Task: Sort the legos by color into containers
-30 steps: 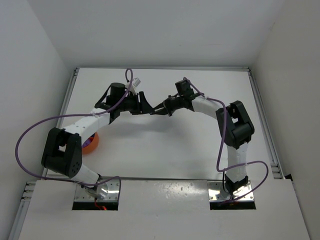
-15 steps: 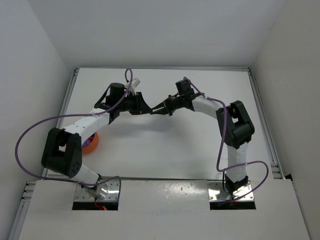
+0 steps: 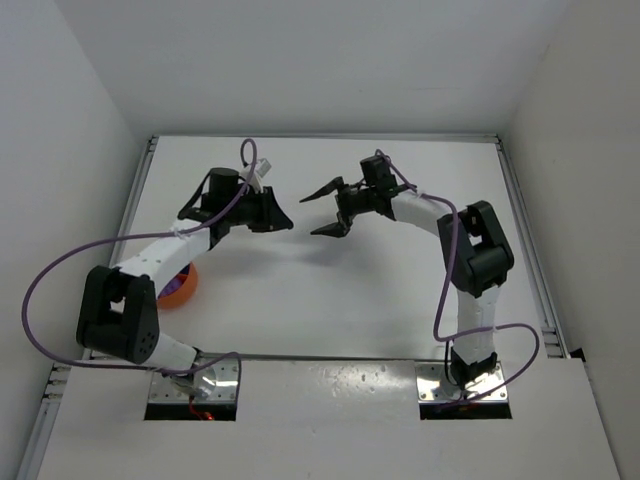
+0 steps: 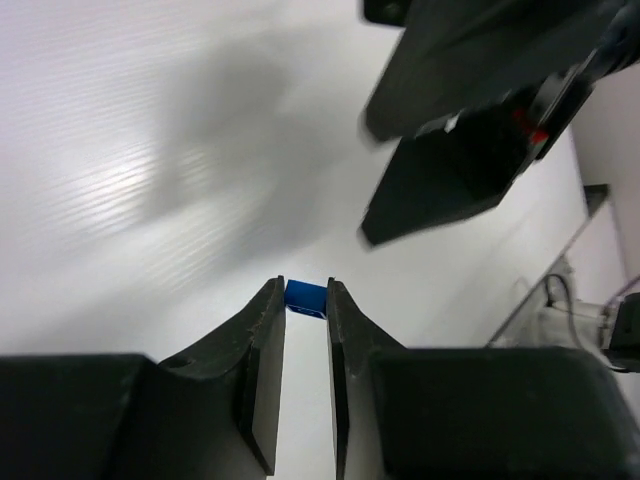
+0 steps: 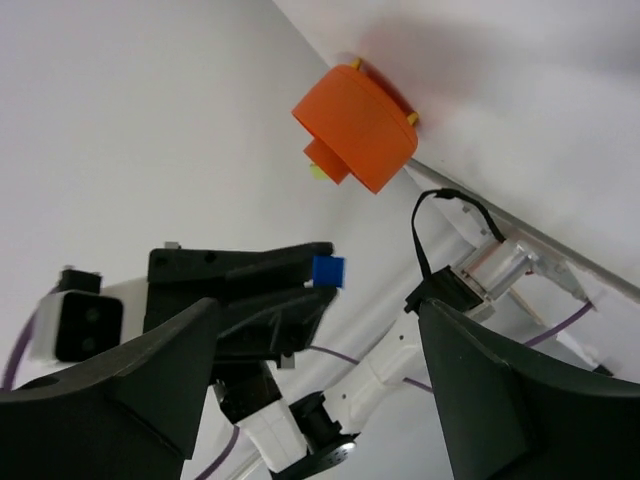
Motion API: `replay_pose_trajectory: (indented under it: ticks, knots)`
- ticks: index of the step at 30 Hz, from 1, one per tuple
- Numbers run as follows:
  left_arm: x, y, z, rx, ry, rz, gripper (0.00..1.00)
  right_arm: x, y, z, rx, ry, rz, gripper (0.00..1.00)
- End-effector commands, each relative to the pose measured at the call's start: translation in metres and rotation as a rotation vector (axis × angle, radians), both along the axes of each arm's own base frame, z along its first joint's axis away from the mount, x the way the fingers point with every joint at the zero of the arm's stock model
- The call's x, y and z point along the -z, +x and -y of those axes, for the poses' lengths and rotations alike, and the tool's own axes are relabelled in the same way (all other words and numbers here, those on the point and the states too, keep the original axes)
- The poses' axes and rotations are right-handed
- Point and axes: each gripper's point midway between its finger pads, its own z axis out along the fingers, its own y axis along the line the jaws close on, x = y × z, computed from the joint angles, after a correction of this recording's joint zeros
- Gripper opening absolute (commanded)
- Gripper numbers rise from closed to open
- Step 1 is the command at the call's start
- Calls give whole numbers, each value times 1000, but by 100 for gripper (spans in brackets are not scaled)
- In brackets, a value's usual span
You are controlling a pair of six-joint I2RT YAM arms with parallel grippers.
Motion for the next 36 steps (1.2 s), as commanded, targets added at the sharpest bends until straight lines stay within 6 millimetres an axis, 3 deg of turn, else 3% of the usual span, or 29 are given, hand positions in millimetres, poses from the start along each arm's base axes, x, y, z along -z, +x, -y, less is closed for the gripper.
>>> replay_pose_trajectory:
  ticks: [1,7,9,10,11,12,13,19,28,31,36]
  knots:
    - [-17,0,-37,-29,104,104,3,-16,22,35,70,7,110,80]
    - [-14,-12,-127,-8,455,51,0,9,32,95,54,-95,324,74]
    - [-10,-23,-163,-36,510,-10,0,20,30,114,2,-208,391,70]
    - [-17,-28,-176,-64,529,1,0,25,30,119,-24,-263,418,70]
    - [-22,-30,-186,-83,539,5,0,15,39,128,-34,-318,482,70]
    - [-24,-38,-203,-98,571,-10,0,24,36,141,-83,-429,532,70]
    - [-23,-44,-209,-100,592,-18,0,23,48,152,-87,-523,585,70]
    - [-6,-72,-244,-88,700,-108,0,36,62,203,-204,-842,738,70]
    - [28,-79,-261,-77,737,-213,0,31,67,211,-201,-871,765,75]
    - [29,-76,-268,-106,752,-218,0,31,68,217,-191,-886,759,75]
    - [39,-73,-270,-116,748,-246,15,32,69,220,-193,-908,761,78]
